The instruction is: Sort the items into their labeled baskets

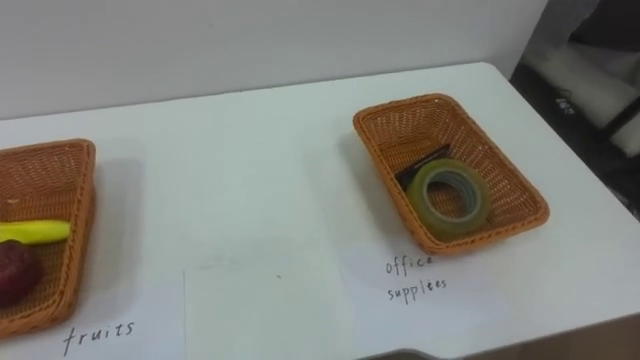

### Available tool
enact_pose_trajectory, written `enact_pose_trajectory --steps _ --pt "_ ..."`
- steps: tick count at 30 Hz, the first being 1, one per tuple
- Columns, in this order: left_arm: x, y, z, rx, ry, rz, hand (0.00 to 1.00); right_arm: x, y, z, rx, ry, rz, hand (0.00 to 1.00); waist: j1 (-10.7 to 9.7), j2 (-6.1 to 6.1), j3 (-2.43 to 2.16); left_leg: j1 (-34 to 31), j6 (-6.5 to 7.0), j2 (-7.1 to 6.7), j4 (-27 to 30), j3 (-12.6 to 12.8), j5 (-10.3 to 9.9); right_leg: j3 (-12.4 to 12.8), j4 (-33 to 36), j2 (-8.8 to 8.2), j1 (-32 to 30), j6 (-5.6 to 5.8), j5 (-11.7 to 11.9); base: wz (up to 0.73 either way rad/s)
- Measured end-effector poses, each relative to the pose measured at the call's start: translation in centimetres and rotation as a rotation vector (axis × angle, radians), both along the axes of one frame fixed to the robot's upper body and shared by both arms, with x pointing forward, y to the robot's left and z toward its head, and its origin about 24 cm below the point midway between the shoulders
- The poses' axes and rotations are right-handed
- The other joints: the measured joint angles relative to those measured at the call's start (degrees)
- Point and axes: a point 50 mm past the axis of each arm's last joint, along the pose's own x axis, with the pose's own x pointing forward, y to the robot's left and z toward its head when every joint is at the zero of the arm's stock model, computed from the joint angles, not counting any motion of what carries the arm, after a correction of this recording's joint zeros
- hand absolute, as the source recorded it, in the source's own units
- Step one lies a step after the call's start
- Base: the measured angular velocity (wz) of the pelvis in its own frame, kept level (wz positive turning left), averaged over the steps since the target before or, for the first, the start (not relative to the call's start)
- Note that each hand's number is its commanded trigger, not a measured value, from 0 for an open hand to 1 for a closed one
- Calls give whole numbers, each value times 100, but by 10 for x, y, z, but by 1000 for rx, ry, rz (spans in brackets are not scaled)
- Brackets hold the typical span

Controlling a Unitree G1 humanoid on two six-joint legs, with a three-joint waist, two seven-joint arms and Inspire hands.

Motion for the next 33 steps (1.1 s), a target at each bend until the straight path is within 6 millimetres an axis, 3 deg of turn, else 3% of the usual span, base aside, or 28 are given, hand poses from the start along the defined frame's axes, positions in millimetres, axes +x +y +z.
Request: enact_pose_trajectory --steps 3,8,10,15,20,33 --pt "-2 -3 -1 -19 9 0 0 -2 12 -10 108 9 86 0 77 0 -3 6 -1 0 10 -19 -11 -16 7 -1 17 0 -11 1" --pt "-7 -6 -3 -30 34 0 0 11 33 -20 245 30 400 0 224 -5 -3 5 -3 2 15 -20 -17 -36 3 -2 33 -3 -13 0" --pt "-7 -8 -4 -34 38 -3 0 16 39 -22 270 44 496 0 219 -8 -1 13 -2 -2 15 -46 -23 -68 -8 -5 74 -1 -14 6" --pt "-5 -14 -6 -46 48 -47 0 25 49 -25 312 107 736 0 443 23 9 7 0 -3 19 -68 -38 -84 -13 -4 111 -1 -14 2" --pt "-4 -19 -8 -55 60 -81 0 44 61 -27 319 131 960 0 535 94 50 -25 2 -4 95 -114 -71 -149 -26 -16 139 0 -14 5" --pt "-7 -22 -9 -70 95 -77 0 55 64 -26 324 135 1087 0 754 102 52 -131 2 -22 233 -358 -118 -395 -175 -25 264 6 -18 11"
